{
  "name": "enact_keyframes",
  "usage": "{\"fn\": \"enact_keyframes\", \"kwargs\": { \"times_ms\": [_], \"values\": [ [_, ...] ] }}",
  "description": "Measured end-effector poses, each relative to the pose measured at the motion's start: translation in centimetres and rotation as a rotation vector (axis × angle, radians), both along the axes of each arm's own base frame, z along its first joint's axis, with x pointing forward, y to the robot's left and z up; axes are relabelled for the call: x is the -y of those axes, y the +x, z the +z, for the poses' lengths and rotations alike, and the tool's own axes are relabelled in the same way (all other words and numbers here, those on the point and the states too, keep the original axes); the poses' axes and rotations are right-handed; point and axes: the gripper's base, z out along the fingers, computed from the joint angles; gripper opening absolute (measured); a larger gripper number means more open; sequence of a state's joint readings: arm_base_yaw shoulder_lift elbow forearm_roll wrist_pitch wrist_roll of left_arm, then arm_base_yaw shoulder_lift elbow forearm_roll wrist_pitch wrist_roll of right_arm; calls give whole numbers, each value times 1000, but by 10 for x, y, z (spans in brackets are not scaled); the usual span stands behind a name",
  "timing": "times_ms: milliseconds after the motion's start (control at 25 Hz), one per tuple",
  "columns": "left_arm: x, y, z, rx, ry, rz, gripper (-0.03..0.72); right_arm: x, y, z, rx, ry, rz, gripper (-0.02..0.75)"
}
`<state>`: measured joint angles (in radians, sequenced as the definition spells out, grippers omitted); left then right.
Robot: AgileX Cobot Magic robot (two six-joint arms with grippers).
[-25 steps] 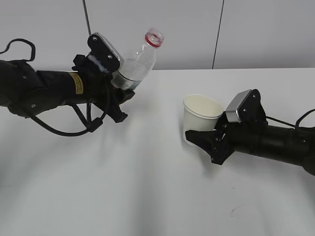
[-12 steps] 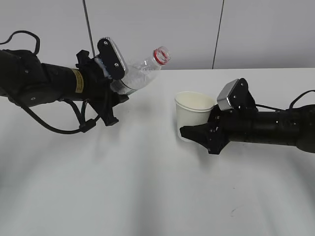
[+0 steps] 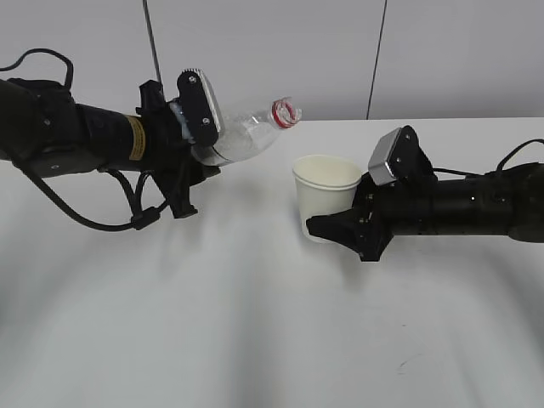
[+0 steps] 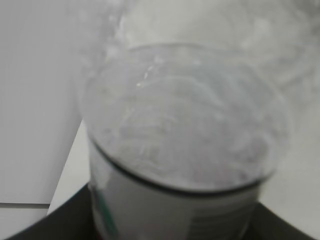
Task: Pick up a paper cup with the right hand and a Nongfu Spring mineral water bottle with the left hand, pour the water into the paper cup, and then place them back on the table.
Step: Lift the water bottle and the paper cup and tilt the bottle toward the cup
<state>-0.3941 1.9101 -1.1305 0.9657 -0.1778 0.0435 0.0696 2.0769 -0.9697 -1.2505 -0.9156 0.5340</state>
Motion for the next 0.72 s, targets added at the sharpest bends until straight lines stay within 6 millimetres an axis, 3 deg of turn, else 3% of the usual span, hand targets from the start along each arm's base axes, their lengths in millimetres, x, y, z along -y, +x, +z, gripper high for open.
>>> {"fn": "enact_keyframes", "kwargs": {
  "times_ms": [720],
  "values": [
    [0, -1, -2, 53, 140, -108, 344, -6, 7, 10, -74, -88, 176, 460]
  ]
}}
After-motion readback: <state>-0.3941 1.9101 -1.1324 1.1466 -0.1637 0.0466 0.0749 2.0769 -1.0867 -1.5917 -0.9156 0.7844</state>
